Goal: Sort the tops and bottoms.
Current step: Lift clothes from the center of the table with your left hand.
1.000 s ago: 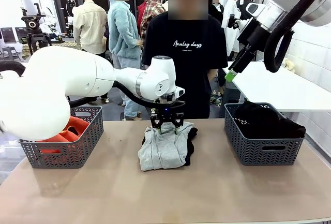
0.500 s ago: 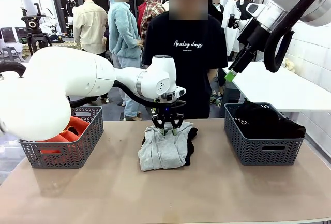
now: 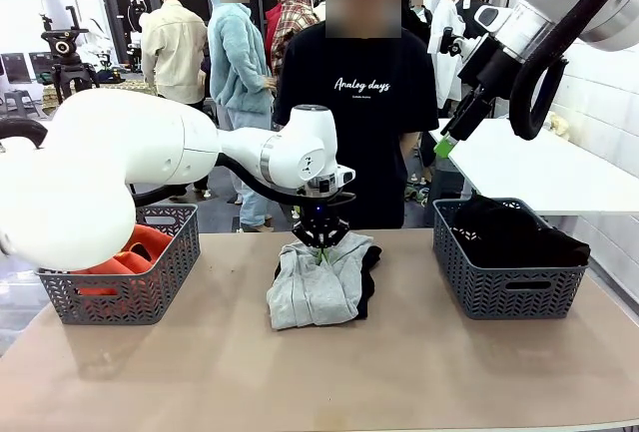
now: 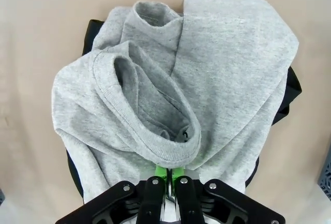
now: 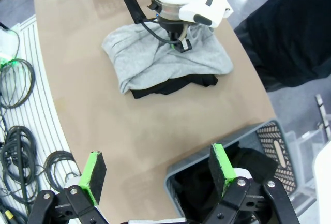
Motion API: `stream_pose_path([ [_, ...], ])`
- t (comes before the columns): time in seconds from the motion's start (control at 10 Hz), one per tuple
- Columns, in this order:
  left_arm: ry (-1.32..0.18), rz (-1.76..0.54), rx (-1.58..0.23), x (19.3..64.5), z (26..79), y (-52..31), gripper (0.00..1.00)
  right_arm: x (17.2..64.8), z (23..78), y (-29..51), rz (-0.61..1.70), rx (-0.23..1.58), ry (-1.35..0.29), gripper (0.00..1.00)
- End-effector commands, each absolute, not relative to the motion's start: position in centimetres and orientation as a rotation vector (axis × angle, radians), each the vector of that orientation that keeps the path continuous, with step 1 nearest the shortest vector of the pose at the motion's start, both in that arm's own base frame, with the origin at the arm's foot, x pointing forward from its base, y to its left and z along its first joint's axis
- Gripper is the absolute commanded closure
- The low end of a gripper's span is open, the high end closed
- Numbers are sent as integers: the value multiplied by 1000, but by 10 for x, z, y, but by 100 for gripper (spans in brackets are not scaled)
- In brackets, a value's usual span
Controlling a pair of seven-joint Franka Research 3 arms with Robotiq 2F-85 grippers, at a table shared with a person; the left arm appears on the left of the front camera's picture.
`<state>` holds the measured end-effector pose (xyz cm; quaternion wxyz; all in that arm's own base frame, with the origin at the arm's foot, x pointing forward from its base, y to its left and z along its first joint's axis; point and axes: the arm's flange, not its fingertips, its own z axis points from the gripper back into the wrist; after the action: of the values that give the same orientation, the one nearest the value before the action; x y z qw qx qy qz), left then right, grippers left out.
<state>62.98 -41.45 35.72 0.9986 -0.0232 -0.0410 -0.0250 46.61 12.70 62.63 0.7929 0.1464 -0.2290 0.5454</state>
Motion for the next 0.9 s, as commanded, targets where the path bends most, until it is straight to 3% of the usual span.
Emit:
stream_pose_path([
  [0.0,-170,-48,-63,620,369,-405,100,466,626,127,1174,312,-487,0],
  [0.1,-82,-50,-46,630,357,-414,100,466,626,127,1174,312,-487,0],
  [0.3,-107,-50,-57,630,363,-414,100,466,626,127,1174,312,-487,0],
  [0.5,6,-124,-153,618,415,-418,100,466,626,127,1174,312,-487,0],
  [0.8,37,-149,-77,592,493,-426,100,466,626,127,1174,312,-487,0],
])
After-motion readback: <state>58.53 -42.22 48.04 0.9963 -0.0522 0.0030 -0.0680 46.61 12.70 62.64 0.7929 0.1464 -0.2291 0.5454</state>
